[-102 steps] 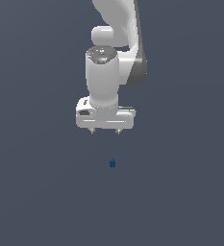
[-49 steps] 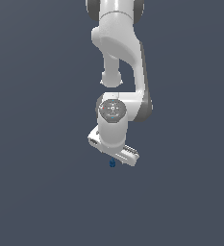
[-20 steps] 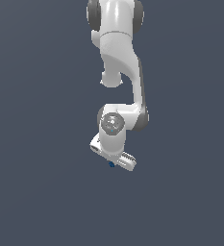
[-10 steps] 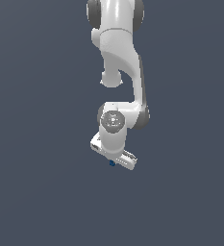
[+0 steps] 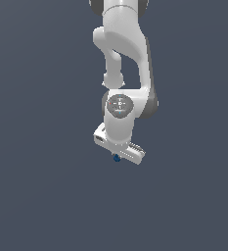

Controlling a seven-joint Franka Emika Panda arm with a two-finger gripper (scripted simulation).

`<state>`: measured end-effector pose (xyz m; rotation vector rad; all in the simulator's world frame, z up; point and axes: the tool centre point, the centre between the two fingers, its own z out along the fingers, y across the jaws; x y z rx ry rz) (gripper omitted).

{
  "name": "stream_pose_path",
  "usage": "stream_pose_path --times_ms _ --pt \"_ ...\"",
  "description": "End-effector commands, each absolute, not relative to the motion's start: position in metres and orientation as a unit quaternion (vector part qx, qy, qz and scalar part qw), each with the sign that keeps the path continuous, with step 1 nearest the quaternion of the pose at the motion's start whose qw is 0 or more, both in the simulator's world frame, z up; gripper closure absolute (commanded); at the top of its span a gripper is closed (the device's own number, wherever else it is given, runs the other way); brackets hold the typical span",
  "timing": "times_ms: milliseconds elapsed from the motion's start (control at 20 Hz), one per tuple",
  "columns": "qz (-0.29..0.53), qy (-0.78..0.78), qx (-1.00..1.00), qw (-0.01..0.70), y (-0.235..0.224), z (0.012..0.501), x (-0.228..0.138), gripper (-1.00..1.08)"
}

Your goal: Pick up the object and move it to a goal position.

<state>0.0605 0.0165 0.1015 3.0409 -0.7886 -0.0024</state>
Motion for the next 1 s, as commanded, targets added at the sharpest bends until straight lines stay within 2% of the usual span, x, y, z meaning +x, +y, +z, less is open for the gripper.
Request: stream_pose_path --times_ms 0,500,950 --pt "0.000 -0.251 0.968 0.000 0.022 0.124 0.054 1.08" --pt "0.000 -0.251 0.968 0.000 0.039 0.205 0.031 1.08" --pt "0.000 -0.251 0.968 0.000 0.045 0.233 0.024 1.08"
